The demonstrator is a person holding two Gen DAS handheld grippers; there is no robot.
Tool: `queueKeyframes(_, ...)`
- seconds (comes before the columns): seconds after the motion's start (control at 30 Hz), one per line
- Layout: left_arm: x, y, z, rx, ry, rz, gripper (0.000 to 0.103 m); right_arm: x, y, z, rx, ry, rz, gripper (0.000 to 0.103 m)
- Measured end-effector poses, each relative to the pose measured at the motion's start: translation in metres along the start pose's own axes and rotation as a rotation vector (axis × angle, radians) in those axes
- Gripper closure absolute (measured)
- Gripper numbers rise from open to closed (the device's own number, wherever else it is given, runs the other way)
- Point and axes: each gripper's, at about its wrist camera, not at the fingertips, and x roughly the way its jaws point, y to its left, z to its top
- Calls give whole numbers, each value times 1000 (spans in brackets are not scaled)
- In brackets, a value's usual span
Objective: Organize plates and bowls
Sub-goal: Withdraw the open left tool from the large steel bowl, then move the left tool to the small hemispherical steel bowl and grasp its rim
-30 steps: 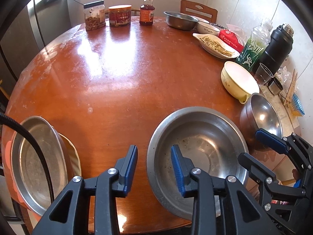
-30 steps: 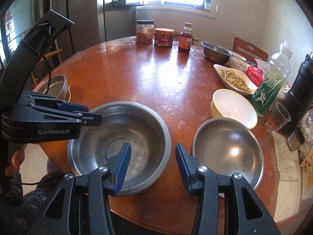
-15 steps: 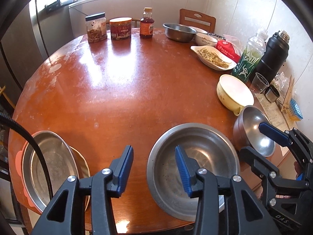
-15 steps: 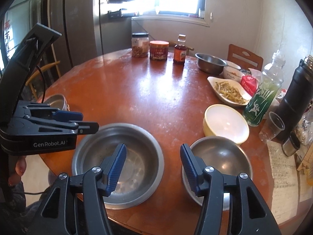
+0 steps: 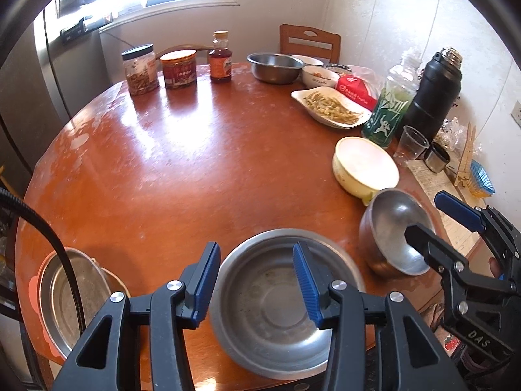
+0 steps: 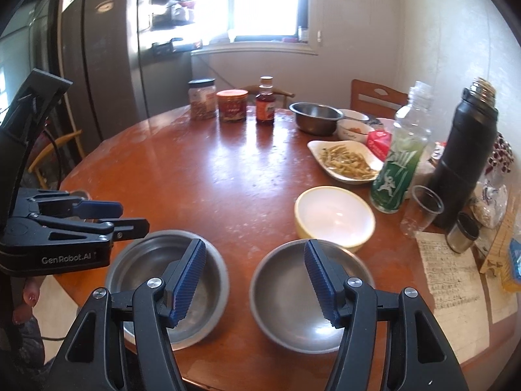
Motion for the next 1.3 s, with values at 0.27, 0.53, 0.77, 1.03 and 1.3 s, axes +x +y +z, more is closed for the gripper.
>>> queueKeyframes(0.27,-3,-20,8,38,-23,-1,55,-11,-27,1,52,-23,-53,38)
queueKeyframes(0.53,-2,-35,17,62,-29,-10,54,-17,-54,-2,103,-35,-91,37)
queueKeyframes(0.77,1,-50,21,96,-32,-13,54,-17,-72,-7,143,-28,-115,34)
queueKeyframes(1.03,5,-58,23,111,-27,-19,54,-17,-86,-14,166,-23,-136,32)
queueKeyframes(1.3,10,-64,26,116,-18,-38,54,-15,-93,-18,181,-6,-143,32)
